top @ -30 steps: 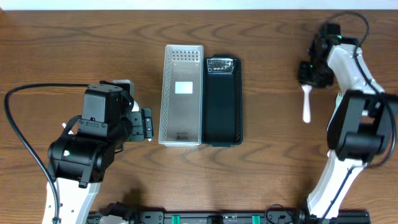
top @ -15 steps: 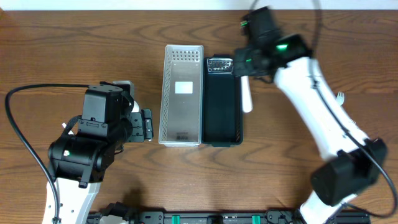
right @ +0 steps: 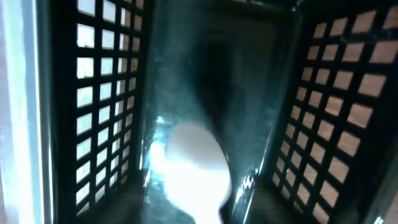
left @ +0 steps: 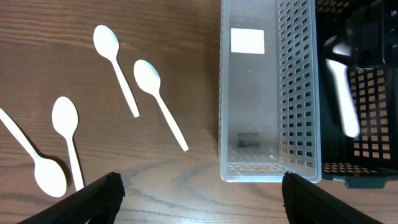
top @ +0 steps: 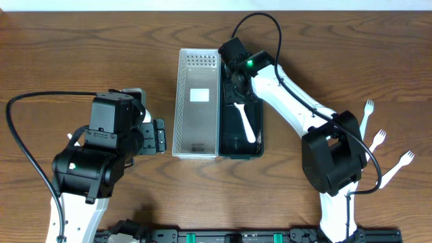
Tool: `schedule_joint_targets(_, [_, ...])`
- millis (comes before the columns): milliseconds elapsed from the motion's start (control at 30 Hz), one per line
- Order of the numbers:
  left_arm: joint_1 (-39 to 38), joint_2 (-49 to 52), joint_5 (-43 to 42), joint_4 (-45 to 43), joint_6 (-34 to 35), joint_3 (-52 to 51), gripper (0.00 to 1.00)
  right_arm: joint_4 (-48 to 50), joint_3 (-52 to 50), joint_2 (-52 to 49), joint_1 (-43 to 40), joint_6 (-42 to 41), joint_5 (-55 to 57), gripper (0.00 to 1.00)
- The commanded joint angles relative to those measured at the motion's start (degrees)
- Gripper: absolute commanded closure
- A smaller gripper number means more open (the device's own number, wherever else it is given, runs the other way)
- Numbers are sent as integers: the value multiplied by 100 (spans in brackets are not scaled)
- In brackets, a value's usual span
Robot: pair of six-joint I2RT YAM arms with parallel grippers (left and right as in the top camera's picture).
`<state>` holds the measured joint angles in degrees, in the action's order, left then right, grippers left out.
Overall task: Pack container
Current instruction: 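Carry the spoon into the black basket and release it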
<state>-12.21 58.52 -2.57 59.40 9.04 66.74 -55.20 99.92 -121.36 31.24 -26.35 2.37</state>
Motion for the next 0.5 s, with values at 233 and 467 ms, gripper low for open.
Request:
schedule_joint_targets(233, [9, 20, 50, 15, -17, 57, 16, -662, 883, 1150, -474, 439, 658, 26])
schedule_joint_targets(467, [9, 20, 50, 15, -17, 57, 16, -1578, 1043, 1912, -2459, -107, 728, 17])
